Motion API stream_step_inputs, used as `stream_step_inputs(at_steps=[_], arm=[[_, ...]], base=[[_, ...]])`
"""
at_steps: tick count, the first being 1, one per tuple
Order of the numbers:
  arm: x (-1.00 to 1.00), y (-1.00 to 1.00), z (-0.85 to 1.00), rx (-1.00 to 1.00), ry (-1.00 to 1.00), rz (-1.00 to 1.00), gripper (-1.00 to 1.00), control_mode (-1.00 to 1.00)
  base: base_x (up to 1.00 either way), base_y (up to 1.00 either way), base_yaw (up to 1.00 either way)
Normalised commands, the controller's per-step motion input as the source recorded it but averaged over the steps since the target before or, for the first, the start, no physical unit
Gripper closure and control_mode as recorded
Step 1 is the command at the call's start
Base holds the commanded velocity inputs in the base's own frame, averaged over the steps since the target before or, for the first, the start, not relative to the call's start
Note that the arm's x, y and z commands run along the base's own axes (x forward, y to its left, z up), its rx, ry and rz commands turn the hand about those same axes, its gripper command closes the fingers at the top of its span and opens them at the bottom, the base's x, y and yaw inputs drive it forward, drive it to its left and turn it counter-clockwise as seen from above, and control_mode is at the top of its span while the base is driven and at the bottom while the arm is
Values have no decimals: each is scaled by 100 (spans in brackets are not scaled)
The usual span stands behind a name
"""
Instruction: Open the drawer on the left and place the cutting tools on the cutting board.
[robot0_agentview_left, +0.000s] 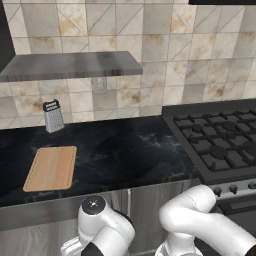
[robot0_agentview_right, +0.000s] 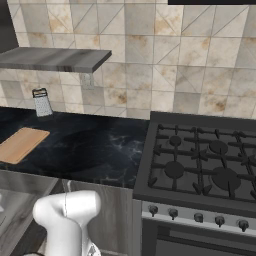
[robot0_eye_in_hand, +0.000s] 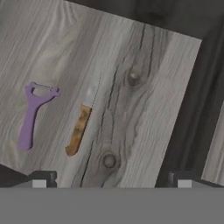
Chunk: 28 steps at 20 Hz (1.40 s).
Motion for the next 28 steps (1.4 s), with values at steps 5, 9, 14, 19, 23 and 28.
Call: stream_step_inputs(at_steps=[5,9,14,19,23,28], arm=[[9,15,-19,0,7,0,-100,-100],[0,15,-10,0,26,0,-100,-100],[0,27,-35,0,21,0,-100,-100],[0,16,-43,0,1,0,-100,-100],[0,15,-35,-2,0,0,-100,-100],[0,11,-25,-2,0,0,-100,-100]], base=[[0,0,0],[0,0,0],[0,0,0],[0,0,0],[0,0,0],[0,0,0]])
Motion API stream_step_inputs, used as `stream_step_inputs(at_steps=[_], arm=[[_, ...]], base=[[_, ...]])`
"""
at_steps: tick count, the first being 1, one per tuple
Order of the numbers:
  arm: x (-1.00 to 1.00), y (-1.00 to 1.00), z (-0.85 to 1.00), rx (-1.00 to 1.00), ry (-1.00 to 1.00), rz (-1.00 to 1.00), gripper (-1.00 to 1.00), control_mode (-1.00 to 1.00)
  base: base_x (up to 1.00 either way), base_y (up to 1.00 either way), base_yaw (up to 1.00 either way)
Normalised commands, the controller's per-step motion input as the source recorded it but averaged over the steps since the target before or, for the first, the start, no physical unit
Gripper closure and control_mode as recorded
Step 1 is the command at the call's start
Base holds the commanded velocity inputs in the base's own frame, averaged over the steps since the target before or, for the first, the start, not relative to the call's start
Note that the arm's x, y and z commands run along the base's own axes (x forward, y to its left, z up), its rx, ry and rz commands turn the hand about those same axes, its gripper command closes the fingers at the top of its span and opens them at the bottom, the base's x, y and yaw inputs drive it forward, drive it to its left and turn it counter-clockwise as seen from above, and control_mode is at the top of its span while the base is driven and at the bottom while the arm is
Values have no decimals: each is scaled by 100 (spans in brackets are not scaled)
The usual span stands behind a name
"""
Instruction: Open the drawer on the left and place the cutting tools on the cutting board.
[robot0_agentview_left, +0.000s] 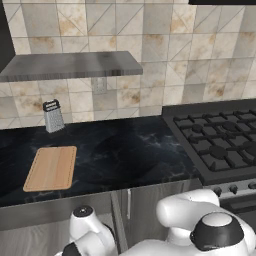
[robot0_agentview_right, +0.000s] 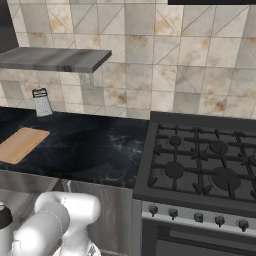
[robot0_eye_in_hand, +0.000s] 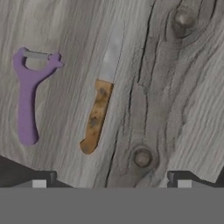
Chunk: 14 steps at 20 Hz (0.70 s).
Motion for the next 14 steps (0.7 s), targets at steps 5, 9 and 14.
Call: stream_step_inputs(at_steps=[5,9,14], arm=[[0,12,-20,-6,0,0,-100,-100],[4,13,-20,-5,-4,-2,-100,-100],[2,18,-15,-2,0,-3,-100,-100]], base=[[0,0,0],[0,0,0],[0,0,0]])
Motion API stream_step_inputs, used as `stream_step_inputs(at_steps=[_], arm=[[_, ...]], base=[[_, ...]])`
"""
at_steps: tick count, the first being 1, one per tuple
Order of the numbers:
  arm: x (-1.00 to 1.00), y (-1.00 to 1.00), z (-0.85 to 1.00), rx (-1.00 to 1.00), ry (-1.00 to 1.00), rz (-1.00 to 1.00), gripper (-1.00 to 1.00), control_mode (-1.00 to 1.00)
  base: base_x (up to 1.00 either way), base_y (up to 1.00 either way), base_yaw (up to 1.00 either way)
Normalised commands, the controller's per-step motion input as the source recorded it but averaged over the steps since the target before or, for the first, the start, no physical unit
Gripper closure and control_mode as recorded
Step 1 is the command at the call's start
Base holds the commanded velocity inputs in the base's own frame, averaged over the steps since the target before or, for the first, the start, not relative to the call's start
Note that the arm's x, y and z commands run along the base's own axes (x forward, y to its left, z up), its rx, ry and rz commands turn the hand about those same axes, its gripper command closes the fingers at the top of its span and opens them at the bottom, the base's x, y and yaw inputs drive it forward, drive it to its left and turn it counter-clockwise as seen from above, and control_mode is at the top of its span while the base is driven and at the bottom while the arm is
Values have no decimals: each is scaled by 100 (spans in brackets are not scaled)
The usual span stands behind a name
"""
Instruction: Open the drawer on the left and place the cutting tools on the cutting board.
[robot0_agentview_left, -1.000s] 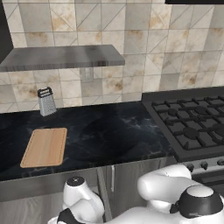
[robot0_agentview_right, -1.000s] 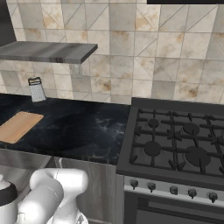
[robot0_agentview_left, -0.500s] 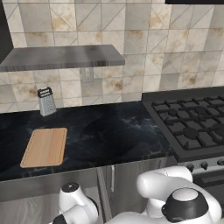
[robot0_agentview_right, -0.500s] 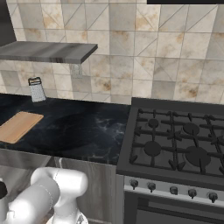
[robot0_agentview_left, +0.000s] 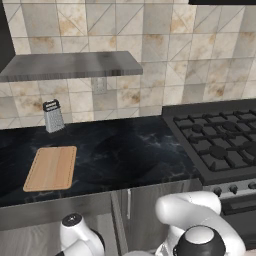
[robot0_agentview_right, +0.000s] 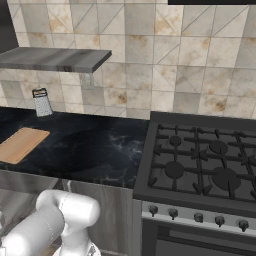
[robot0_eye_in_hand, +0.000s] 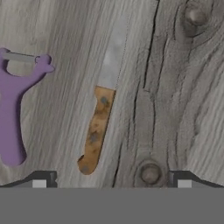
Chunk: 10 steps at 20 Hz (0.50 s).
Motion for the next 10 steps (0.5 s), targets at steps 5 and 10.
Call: stream_step_inputs(at_steps=[5,10], arm=[[8,19,-23,-1,0,-3,-100,-100],[7,11,-25,0,0,-3,-100,-100]], base=[[0,0,0],[0,0,0]])
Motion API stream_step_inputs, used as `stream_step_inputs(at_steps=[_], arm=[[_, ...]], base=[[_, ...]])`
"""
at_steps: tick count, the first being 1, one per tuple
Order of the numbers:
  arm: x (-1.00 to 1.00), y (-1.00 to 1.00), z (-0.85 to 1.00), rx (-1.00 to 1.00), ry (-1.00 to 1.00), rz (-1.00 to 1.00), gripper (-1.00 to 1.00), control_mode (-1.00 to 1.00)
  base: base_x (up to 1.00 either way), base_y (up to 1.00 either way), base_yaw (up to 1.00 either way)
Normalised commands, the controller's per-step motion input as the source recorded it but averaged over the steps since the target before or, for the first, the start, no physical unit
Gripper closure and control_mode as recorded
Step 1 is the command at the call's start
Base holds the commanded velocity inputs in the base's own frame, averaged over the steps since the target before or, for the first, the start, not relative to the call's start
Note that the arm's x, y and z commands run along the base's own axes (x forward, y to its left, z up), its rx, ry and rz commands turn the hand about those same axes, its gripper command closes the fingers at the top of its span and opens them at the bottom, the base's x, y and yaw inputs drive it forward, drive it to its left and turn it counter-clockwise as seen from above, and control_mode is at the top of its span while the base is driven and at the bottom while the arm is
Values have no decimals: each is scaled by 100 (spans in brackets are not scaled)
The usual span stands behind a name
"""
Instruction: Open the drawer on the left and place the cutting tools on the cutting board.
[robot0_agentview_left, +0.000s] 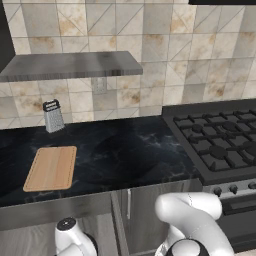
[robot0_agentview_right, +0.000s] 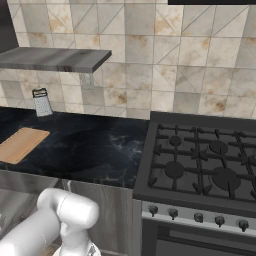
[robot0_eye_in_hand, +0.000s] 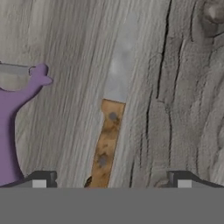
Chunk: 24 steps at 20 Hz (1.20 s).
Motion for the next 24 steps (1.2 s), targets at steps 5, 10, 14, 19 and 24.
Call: stream_step_inputs(at_steps=[5,10,14,19,24], arm=[[1,6,-25,0,0,-1,-100,-100],[0,14,-23,0,0,0,-100,-100],[0,11,-14,0,0,0,-100,-100],[0,0,-22,0,0,0,-100,-100],[0,0,-27,0,0,0,-100,-100]], base=[[0,0,0],[0,0,0],[0,0,0],[0,0,0],[0,0,0]])
